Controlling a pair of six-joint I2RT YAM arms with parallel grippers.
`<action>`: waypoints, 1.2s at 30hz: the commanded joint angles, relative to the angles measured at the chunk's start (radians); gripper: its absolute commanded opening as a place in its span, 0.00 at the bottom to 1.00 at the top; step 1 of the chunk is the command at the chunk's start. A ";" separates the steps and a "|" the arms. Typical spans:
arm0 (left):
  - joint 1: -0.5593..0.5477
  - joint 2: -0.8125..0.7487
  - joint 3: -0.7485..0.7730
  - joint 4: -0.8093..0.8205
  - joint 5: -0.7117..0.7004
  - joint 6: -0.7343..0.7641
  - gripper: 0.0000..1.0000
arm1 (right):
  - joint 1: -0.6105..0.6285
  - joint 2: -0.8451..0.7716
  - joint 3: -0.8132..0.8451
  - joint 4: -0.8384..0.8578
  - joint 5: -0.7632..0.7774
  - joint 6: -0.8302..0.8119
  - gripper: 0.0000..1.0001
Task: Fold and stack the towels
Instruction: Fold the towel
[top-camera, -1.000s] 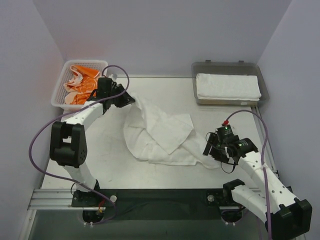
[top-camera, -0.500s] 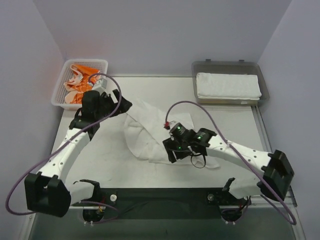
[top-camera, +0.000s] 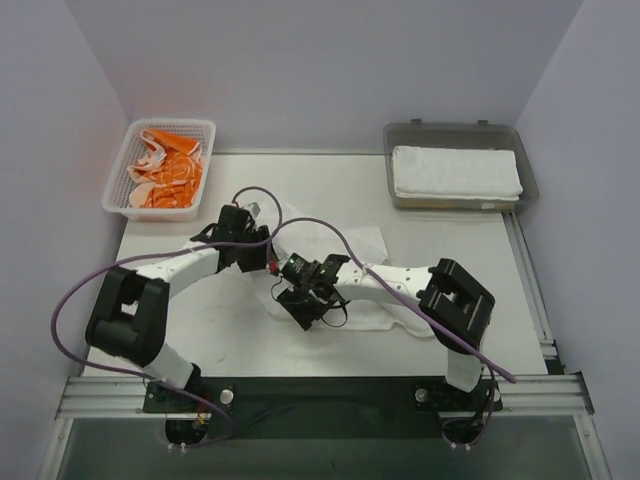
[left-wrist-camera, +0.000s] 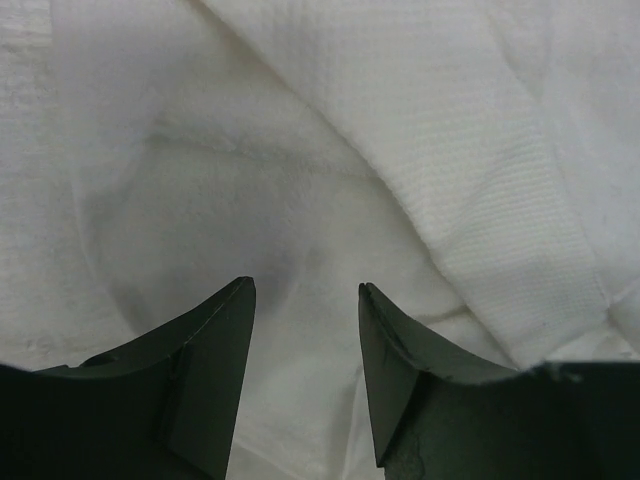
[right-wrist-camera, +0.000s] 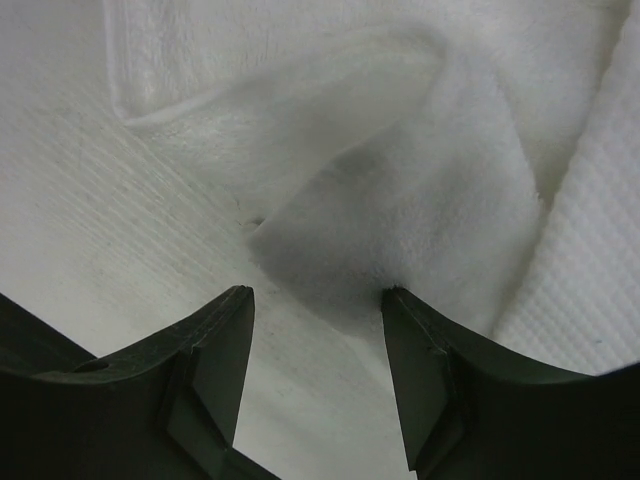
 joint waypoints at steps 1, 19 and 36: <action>-0.005 0.090 0.081 0.028 0.008 0.003 0.55 | 0.021 0.028 0.052 -0.048 -0.063 -0.051 0.53; 0.114 0.519 0.500 -0.119 0.008 0.022 0.52 | 0.151 0.134 0.275 -0.212 -0.629 -0.186 0.43; 0.144 0.515 0.544 -0.033 0.011 0.077 0.64 | 0.015 -0.052 0.112 -0.203 0.049 0.007 0.35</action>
